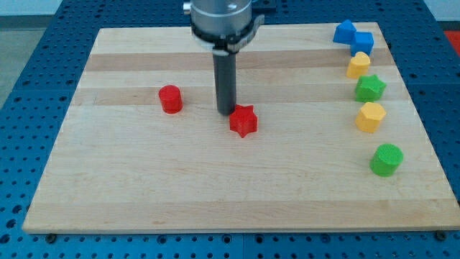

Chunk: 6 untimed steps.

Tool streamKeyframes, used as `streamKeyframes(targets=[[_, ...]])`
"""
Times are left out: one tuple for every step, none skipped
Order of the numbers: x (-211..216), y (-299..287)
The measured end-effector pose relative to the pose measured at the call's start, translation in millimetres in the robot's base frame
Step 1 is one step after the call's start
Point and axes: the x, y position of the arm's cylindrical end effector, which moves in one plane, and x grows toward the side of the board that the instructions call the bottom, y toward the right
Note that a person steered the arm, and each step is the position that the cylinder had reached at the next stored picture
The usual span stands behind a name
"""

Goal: Slide the red star to the bottom of the green circle

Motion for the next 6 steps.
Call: streamKeyframes(targets=[[25, 52], [28, 106], [55, 109], [86, 146], [100, 173], [119, 196]])
